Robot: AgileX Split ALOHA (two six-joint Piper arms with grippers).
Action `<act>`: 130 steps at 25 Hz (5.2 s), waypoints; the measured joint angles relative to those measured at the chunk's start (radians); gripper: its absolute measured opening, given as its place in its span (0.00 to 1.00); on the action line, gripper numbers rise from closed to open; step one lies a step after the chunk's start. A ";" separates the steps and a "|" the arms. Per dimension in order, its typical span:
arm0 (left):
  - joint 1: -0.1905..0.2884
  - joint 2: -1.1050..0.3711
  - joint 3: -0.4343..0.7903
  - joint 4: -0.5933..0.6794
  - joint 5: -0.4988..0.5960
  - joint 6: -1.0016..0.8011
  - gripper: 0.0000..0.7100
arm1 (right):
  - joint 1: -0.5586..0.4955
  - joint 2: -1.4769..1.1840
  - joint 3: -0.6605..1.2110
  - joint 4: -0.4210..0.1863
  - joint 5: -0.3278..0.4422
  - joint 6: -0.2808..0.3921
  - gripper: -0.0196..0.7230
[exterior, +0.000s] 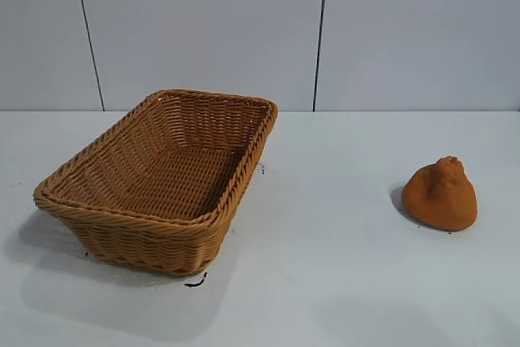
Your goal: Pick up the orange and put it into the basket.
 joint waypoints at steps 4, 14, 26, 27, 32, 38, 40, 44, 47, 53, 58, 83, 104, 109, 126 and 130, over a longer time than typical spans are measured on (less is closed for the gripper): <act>0.000 0.000 0.000 0.000 0.000 0.000 0.97 | 0.000 0.000 0.000 0.000 0.000 0.000 0.76; 0.000 0.000 0.000 0.000 0.000 0.000 0.97 | 0.000 0.000 0.000 0.000 0.000 0.000 0.76; 0.000 0.000 0.000 0.000 0.000 0.000 0.97 | 0.000 0.000 0.000 0.000 0.000 0.000 0.76; 0.000 0.000 0.000 0.000 0.000 0.000 0.97 | 0.000 0.000 0.000 0.000 0.000 0.000 0.76; 0.000 0.000 0.000 0.003 0.000 0.000 0.97 | 0.000 0.000 0.000 0.000 0.000 0.000 0.76; 0.000 0.113 -0.076 0.049 -0.059 0.000 0.97 | 0.000 0.000 0.000 0.000 0.000 0.000 0.76; 0.000 0.222 -0.136 0.049 -0.090 0.000 0.97 | 0.000 0.000 0.000 0.000 0.000 0.000 0.76; 0.000 0.470 -0.261 0.051 -0.137 0.000 0.97 | 0.000 0.000 0.000 0.000 0.000 0.000 0.76; 0.000 0.646 -0.339 0.051 -0.161 0.000 0.97 | 0.000 0.000 0.000 0.000 0.000 0.000 0.76; 0.000 0.944 -0.466 0.048 -0.189 0.000 0.97 | 0.000 0.000 0.000 0.000 0.000 0.000 0.76; 0.000 1.093 -0.549 -0.051 -0.193 0.048 0.97 | 0.000 0.000 0.000 0.000 0.000 0.000 0.76; -0.559 1.175 -0.557 0.028 -0.202 -0.476 0.97 | 0.000 0.000 0.000 0.000 0.000 0.000 0.76; -0.571 1.287 -0.557 -0.018 -0.341 -1.204 0.97 | 0.000 0.000 0.000 0.000 0.000 0.000 0.76; -0.523 1.306 -0.560 -0.030 -0.279 -1.306 0.97 | 0.000 0.000 0.000 0.000 0.000 0.000 0.76; -0.473 1.551 -0.564 -0.135 -0.279 -1.384 0.97 | 0.000 0.000 0.000 0.000 0.000 0.000 0.76; -0.433 1.574 -0.564 -0.128 -0.280 -1.403 0.97 | 0.000 0.000 0.000 0.000 0.000 0.000 0.76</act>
